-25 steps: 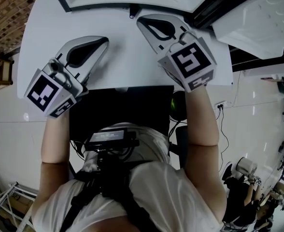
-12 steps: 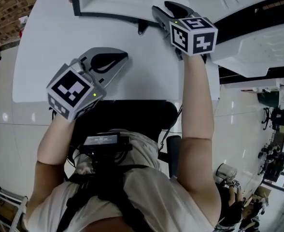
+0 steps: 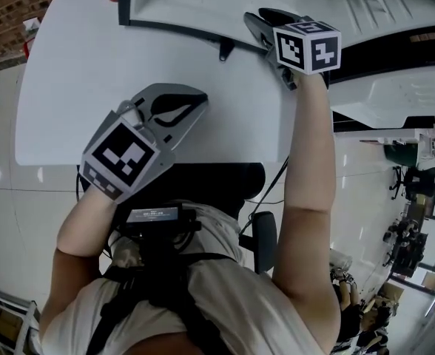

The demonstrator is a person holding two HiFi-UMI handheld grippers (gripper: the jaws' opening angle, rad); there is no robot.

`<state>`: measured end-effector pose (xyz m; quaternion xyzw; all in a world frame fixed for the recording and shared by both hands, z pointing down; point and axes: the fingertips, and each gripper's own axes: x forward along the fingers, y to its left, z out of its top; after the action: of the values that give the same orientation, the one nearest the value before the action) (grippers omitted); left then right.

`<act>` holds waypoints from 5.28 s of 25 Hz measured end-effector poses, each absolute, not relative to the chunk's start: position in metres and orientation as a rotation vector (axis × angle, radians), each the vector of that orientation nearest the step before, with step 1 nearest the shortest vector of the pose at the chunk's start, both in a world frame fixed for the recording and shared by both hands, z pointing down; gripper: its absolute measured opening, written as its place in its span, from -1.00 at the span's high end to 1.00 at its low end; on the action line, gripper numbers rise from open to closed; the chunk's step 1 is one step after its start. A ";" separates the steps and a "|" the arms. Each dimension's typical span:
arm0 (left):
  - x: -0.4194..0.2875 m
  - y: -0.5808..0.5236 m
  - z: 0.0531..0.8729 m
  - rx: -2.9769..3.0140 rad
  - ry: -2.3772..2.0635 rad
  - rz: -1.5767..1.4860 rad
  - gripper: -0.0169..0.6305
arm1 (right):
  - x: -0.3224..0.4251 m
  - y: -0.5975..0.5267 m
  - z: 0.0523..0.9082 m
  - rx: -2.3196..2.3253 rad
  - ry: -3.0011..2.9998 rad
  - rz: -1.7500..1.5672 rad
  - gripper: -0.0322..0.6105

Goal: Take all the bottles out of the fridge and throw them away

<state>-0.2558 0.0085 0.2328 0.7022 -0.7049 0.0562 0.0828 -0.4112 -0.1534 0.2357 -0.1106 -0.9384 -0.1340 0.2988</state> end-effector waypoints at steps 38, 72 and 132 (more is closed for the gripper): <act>-0.239 -0.021 0.242 2.164 -2.124 0.136 0.91 | -0.220 -0.110 0.104 -0.520 -3.156 -0.596 0.88; 0.016 -0.130 0.227 2.845 -1.311 0.358 0.91 | 0.067 -0.232 0.163 0.282 -3.175 -0.444 0.89; 0.104 -0.204 0.412 2.525 -1.013 0.473 0.91 | 0.109 -0.241 0.721 0.029 -2.205 0.323 0.90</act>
<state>0.1042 -0.2045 0.4122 0.8979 -0.3602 0.1681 0.1890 0.1092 -0.2413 0.7205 0.0117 -0.8881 0.1302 0.4407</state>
